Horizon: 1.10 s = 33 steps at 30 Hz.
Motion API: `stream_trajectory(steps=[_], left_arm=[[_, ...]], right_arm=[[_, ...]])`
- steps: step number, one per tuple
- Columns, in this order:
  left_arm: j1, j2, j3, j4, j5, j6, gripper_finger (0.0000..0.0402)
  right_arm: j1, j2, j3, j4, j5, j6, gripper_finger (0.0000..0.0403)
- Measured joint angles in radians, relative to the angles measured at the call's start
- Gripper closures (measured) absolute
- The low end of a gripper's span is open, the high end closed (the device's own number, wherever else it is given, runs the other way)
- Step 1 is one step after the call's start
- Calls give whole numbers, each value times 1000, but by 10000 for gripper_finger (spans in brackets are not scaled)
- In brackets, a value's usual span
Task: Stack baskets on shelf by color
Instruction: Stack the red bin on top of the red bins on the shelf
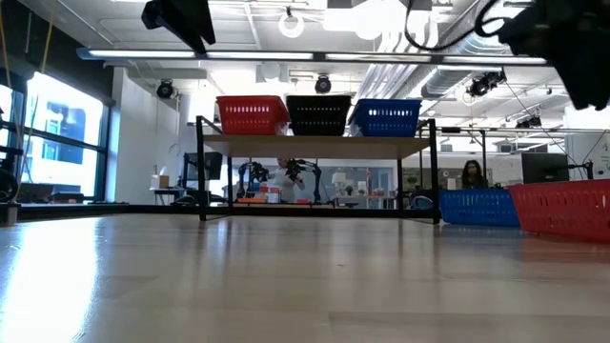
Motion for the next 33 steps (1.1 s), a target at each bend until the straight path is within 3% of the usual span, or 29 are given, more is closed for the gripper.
stream_trajectory(steps=[10, 33], left_arm=[[0, 0, 0, 0, 16, 0, 229], [0, 0, 0, 0, 17, -17, 229]], right_arm=[[90, 0, -128, 70, -107, 136, 313], [265, 0, -326, 174, -118, 383, 313]])
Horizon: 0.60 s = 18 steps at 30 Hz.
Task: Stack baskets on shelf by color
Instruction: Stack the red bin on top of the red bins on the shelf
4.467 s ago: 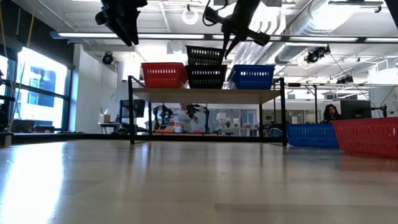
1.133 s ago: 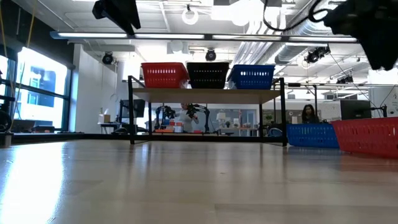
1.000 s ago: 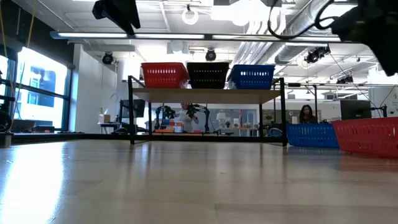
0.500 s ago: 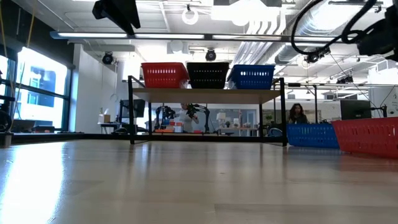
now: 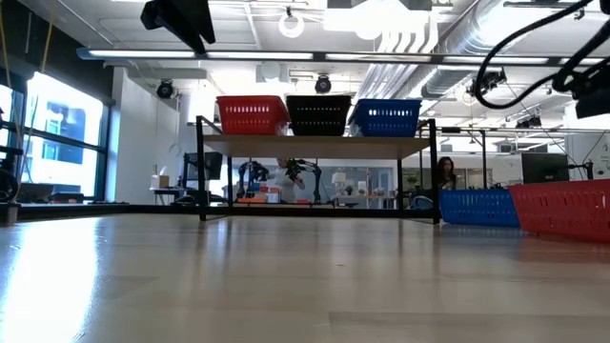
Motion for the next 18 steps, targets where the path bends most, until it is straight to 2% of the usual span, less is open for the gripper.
stream_trajectory(steps=[7, 14, 18], left_arm=[[0, 0, 0, 0, 0, -12, 229], [0, 0, 0, 0, 5, -27, 229], [0, 0, 0, 0, 7, -27, 229]], right_arm=[[1, 4, -36, 58, -6, 16, 317], [1, 4, -36, 56, -18, 29, 362], [1, 4, -36, 53, -18, 36, 364]])
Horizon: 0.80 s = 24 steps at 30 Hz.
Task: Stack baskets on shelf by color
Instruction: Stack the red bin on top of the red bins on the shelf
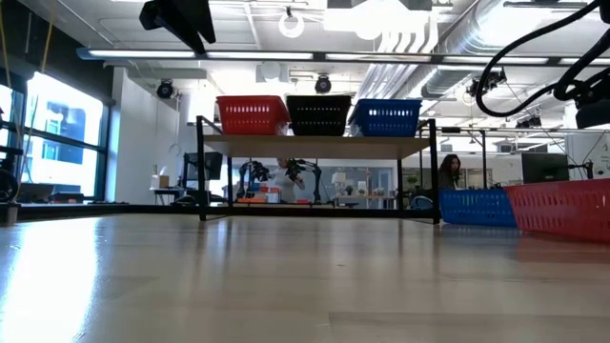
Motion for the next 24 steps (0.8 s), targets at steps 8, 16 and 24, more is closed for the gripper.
stream_trajectory(steps=[8, 16, 24], left_arm=[[0, 0, 0, 0, 0, 0, 229], [0, 0, 0, 0, 0, 0, 229], [0, 1, 0, 1, 0, -150, 229]], right_arm=[[0, 0, -33, 76, -1, 9, 330], [0, 0, -46, 97, 0, 28, 350], [1, 0, -24, 112, 42, 32, 397]])
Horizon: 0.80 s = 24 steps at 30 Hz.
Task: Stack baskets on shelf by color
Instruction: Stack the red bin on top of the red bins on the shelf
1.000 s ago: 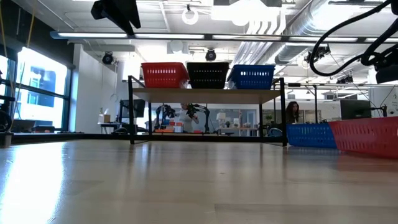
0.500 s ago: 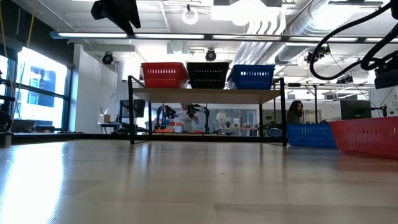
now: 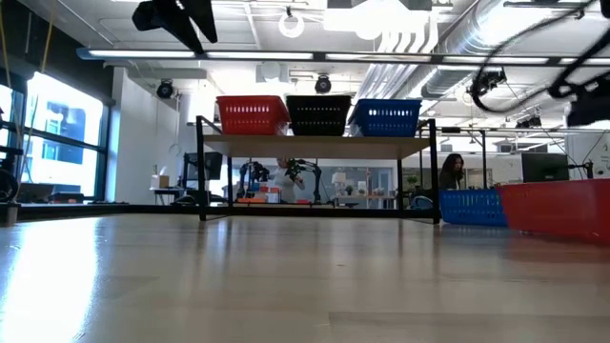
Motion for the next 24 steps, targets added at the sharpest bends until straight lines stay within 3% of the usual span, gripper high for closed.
stream_trajectory(steps=[8, 24], left_arm=[[0, 0, 0, 0, 26, -175, 229], [-76, 21, 0, 174, 18, -296, 229]], right_arm=[[0, 0, 157, -50, 212, -17, 401], [-56, 1, 328, -44, 528, -329, 402]])
